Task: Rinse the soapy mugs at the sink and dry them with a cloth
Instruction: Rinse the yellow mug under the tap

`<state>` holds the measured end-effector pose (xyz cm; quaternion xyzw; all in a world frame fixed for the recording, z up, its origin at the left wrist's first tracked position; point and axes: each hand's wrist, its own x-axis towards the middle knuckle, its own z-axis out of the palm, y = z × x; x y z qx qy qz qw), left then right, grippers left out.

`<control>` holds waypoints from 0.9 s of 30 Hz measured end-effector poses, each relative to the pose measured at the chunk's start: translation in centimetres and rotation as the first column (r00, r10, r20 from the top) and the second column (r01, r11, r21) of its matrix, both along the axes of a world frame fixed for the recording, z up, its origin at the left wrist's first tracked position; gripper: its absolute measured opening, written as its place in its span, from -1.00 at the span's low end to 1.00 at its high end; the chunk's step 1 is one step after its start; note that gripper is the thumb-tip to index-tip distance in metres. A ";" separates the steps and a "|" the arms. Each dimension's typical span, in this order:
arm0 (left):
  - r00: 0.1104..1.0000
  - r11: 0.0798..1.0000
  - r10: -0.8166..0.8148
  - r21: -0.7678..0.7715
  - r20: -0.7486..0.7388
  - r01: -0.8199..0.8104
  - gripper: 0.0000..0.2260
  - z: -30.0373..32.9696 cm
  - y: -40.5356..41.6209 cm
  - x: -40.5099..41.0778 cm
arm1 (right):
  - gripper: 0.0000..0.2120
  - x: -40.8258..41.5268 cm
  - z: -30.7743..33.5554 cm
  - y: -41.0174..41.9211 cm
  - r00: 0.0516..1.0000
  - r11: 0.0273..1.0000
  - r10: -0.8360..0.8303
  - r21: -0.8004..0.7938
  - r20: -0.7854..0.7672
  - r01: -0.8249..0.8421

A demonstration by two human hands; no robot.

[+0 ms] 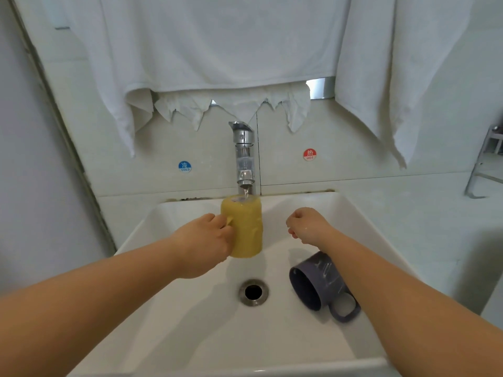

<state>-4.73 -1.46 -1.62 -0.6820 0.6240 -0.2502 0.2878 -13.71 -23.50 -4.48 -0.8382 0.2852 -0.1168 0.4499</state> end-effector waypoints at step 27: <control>-0.295 0.340 -0.441 0.147 -0.848 -0.929 -0.70 2.5 0.7 -0.5 | -0.30 1.5 11.4 8.2 0.906 0.898 0.257 -0.431 0.336 -0.095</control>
